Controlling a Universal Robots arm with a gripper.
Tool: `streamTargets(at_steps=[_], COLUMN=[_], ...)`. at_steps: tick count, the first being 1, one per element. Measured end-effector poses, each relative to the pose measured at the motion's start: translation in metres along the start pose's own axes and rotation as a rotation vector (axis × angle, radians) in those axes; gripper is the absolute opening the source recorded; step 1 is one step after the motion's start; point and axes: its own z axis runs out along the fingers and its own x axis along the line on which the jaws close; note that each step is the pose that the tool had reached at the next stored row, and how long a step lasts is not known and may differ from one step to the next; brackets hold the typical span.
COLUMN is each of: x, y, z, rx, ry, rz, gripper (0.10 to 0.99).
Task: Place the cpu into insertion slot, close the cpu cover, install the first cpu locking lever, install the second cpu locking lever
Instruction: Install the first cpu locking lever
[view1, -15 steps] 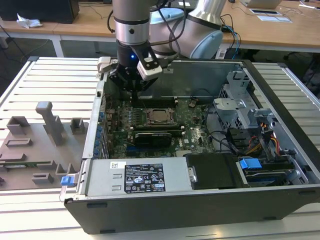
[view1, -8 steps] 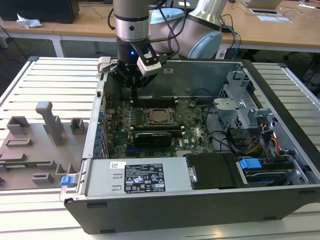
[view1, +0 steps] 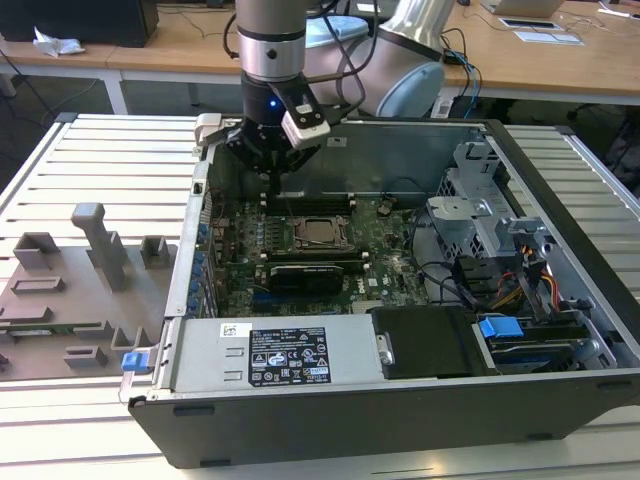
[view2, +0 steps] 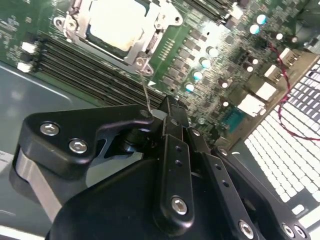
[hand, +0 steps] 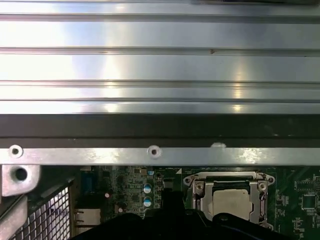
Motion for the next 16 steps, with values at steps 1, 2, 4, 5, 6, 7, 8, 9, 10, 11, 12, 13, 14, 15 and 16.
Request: streamTargets(at_steps=[1,2,4,5,6,7,8,9,10,11,12,13,14,15,16], x=[-0.0021,-0.0046,-0.0102,-0.0130,-0.0191,-0.0219,-0.0239,-0.0264,-0.0278,-0.0279,-0.0279,-0.0279,-0.0279,-0.0279,-0.0280], y=[0.0001,0.0002,0.0004,0.0005,0.0007,0.0008,0.0008,0.0009,0.0009,0.0010,0.0010,0.0011,0.0011,0.0012,0.0012], z=[0.0001,0.0001,0.0003,0.0003,0.0005,0.0005,0.0006,0.0010,0.0026,0.0038,0.0048,0.0059,0.0076,0.0088,0.0105], rx=[0.000,0.000,0.000,0.000,0.000,0.000,0.000,0.000,0.000,0.000,0.000,0.000,0.000,0.000,0.000], ry=[0.0000,0.0001,0.0001,0.0002,0.0006,0.0009,0.0011,0.0016,0.0022,0.0023,0.0024,0.0023,0.0023,0.0023,0.0024], rz=[0.000,0.000,0.000,0.000,0.000,0.000,0.000,0.000,0.000,0.000,0.000,0.000,0.000,0.000,0.000], gripper=[0.106,0.106,0.106,0.106,0.106,0.106,0.106,0.106,0.106,0.106,0.106,0.106,0.106,0.106,0.106])
